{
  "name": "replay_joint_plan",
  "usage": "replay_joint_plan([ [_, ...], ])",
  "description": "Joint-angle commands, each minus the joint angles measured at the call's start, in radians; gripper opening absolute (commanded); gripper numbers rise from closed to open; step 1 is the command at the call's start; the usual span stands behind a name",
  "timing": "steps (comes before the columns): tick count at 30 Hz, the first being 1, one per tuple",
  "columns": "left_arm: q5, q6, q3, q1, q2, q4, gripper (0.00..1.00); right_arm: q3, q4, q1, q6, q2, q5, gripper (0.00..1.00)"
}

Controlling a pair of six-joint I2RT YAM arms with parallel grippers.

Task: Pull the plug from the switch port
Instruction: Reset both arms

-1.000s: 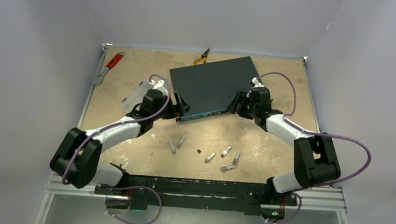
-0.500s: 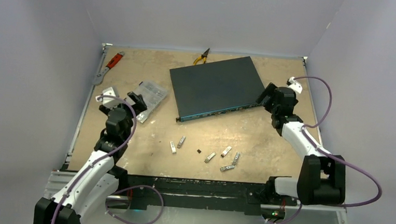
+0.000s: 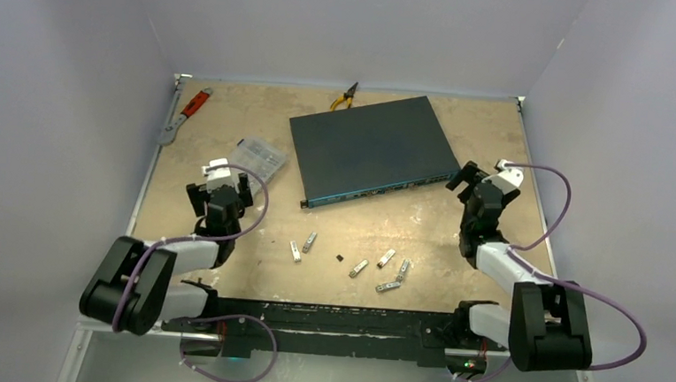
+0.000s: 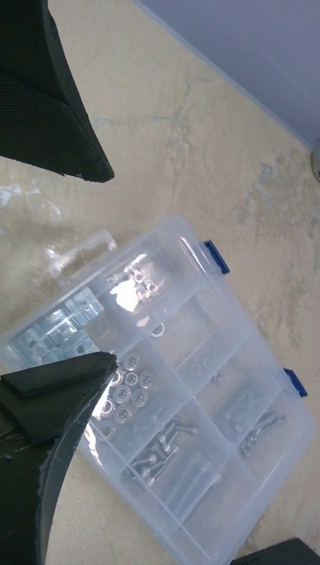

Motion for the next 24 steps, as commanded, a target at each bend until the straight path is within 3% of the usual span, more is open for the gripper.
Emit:
replay_joint_plan([
  [1,0.126,0.132,-0.004,0.038,0.135,0.350,1.00,-0.094,0.423,-0.002,-0.154,0.003,0.018,0.98],
  [4,0.248,0.175,0.012,0.067,0.194,0.433,1.00,-0.158,0.644,-0.001,-0.253,0.049,-0.095,0.99],
  [8,0.344,0.231,0.066,0.092,0.264,0.421,1.00,-0.167,0.821,-0.002,-0.297,0.190,-0.110,0.99],
  [12,0.433,0.230,0.084,0.144,0.409,0.540,0.99,-0.184,1.020,-0.002,-0.327,0.347,-0.125,0.99],
  [14,0.483,0.185,0.092,0.191,0.429,0.532,0.99,-0.167,1.032,-0.001,-0.360,0.380,-0.163,0.99],
  [17,0.487,0.184,0.089,0.193,0.428,0.525,0.99,-0.124,0.919,-0.002,-0.358,0.375,-0.213,0.99],
  [24,0.485,0.185,0.075,0.191,0.431,0.556,0.99,-0.121,0.921,-0.002,-0.379,0.378,-0.268,0.99],
])
